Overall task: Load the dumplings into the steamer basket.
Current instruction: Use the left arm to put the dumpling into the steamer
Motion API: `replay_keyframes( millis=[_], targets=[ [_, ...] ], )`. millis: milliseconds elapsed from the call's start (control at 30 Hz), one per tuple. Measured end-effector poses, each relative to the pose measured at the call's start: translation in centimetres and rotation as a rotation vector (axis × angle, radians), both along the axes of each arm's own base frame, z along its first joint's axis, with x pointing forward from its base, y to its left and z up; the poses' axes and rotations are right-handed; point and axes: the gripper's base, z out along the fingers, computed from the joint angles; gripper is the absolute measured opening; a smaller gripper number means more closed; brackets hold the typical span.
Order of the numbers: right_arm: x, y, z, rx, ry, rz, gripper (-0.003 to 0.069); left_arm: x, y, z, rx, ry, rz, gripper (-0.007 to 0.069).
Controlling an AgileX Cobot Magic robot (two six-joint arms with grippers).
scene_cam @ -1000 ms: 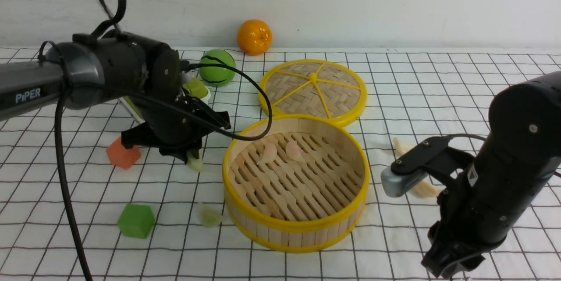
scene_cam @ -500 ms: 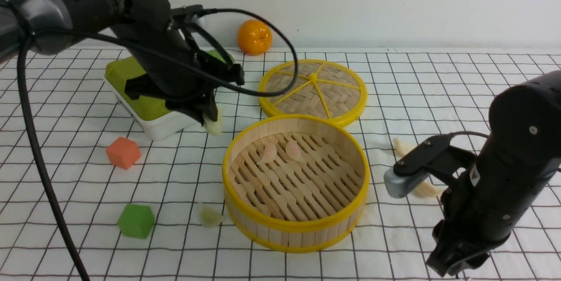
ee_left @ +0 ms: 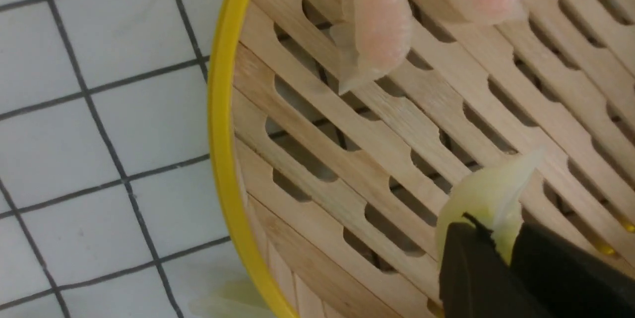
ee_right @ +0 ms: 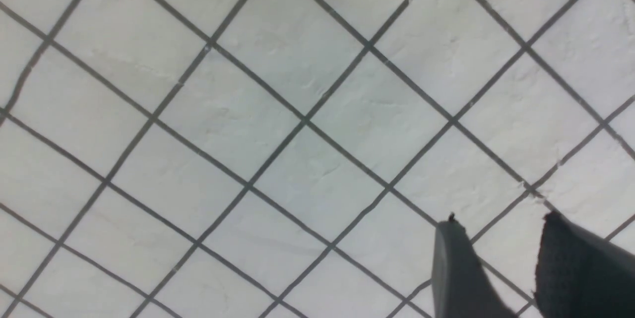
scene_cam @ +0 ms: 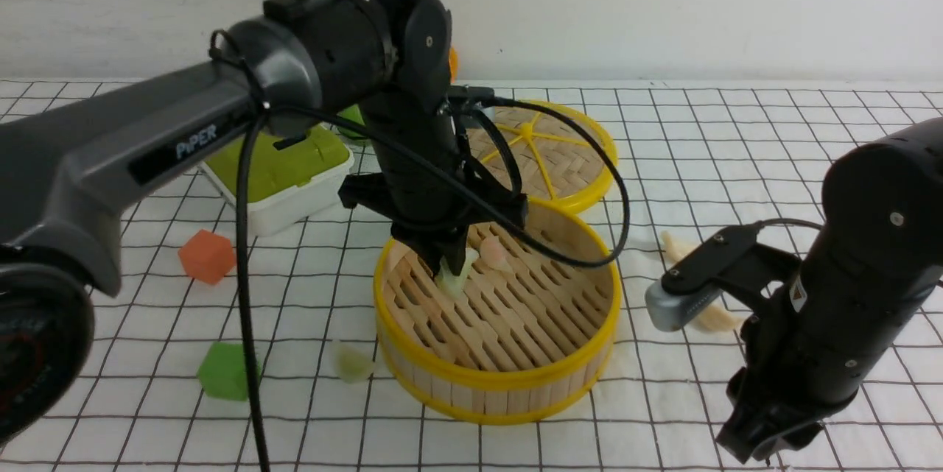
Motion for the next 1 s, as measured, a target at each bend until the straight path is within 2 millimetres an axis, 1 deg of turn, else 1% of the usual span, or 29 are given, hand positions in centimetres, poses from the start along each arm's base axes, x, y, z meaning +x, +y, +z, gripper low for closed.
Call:
replay_keyframes(
  millis=[33, 200, 367, 567, 800, 900, 933, 967, 1000],
  targets=[
    [0.0, 0.0, 0.0, 0.002, 0.001, -0.001, 0.0239, 0.3, 0.0, -0.8, 0.015, 0.009, 0.021, 0.0079],
    [0.0, 0.1, 0.0, 0.010, 0.005, -0.005, 0.0239, 0.9, 0.0, -2.3, 0.050, 0.018, 0.049, 0.0079],
    [0.0, 0.1, 0.0, 0.012, 0.006, -0.006, 0.0239, 1.3, -0.3, -2.4, 0.019, -0.007, 0.090, 0.0079],
    [-0.1, 0.1, 0.0, 0.015, 0.008, -0.007, 0.0239, 1.3, -0.3, -2.6, 0.021, 0.003, 0.105, 0.0079],
    [-0.1, 0.2, 0.0, 0.018, 0.011, -0.009, 0.0239, 1.4, -0.4, -3.9, 0.035, 0.040, 0.133, 0.0081],
    [-0.1, 0.2, 0.0, 0.018, 0.011, -0.009, 0.0239, 1.4, -0.4, -3.9, 0.033, 0.042, 0.144, 0.0105],
    [-0.1, 0.1, 0.0, 0.017, 0.013, -0.009, 0.0239, 1.4, -0.4, -3.9, 0.033, 0.042, 0.147, 0.0137],
    [-0.1, 0.1, 0.0, 0.017, 0.012, -0.009, 0.0239, 1.4, -0.4, -3.9, 0.033, 0.042, 0.147, 0.0141],
    [-0.1, 0.1, 0.0, 0.017, 0.012, -0.009, 0.0239, 1.4, -0.4, -3.9, 0.032, 0.042, 0.148, 0.0176]
  ],
)
